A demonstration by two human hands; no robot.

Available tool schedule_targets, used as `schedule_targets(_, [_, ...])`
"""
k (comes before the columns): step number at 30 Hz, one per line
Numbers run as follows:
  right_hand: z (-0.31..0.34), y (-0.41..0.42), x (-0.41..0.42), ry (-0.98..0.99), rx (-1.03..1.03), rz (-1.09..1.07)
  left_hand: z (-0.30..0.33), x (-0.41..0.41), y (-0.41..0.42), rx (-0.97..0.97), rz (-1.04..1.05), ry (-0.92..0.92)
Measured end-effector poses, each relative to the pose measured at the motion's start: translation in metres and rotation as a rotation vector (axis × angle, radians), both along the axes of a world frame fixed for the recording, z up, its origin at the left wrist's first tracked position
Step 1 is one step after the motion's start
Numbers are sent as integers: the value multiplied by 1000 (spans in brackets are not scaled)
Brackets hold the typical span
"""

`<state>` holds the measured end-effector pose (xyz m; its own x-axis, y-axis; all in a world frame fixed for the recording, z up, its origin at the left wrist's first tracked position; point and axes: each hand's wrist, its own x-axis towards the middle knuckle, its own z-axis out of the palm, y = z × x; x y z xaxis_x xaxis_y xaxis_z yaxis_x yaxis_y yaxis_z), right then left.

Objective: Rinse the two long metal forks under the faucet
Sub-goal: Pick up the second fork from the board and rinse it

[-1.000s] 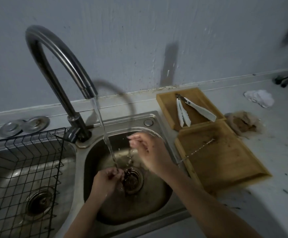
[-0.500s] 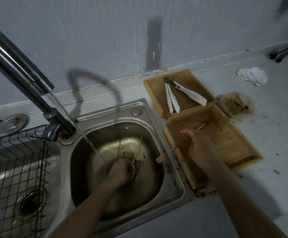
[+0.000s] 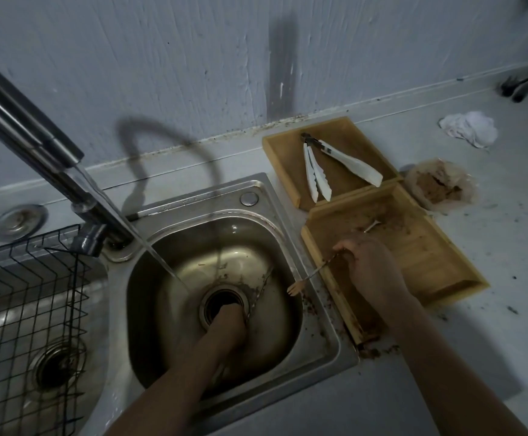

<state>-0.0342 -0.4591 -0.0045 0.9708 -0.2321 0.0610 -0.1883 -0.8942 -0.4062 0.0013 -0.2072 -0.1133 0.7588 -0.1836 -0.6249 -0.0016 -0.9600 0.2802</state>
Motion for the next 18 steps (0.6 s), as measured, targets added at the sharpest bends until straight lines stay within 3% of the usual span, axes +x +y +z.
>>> schedule_targets(9, [10,7,-1,2,-43,2,7,-1,4,-147,6,-32])
schedule_targets(18, [41,29,-2,-179,-78,60,19,-6,15,-186,108,54])
